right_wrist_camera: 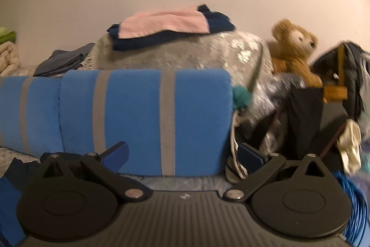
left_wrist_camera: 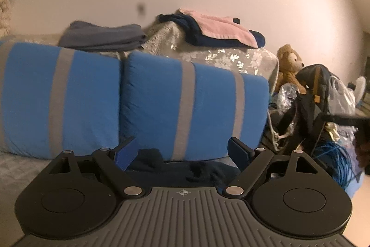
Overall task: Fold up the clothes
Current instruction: 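Move the open right gripper toward the blue sleeve cuff by the cable coil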
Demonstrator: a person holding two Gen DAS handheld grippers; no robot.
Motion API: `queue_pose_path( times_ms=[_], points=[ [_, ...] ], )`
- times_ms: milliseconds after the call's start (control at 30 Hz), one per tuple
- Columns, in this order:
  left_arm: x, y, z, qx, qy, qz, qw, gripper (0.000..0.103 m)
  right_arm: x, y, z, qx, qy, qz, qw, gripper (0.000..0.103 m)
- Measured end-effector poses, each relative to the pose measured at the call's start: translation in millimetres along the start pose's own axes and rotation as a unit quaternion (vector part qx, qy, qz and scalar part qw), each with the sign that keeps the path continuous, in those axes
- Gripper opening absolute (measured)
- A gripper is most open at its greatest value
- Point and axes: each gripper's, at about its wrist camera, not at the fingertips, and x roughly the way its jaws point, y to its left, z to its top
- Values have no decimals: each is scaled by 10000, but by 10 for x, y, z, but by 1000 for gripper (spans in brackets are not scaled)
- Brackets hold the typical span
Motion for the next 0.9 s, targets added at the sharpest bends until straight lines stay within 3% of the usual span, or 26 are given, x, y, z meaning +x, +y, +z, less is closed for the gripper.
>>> queue_pose_path(
  times_ms=[300,500,600,900],
  points=[
    [314,69,-655,-388,255,-51,9989,85,-275,-332,-738,233,190,74,9995,103],
    [477,271,-1093,-896,506,-33,9947,85,-213,-427,-856,256,451,-174,9985,103],
    [522,300,-1124,-929,622,50,9937,85,-179,-446,-838,247,577,-250,9977,103],
    [446,228,-1134,-887,389,-163,9952,85,-136,-323,-911,-109,681,-432,9967,103]
  ],
)
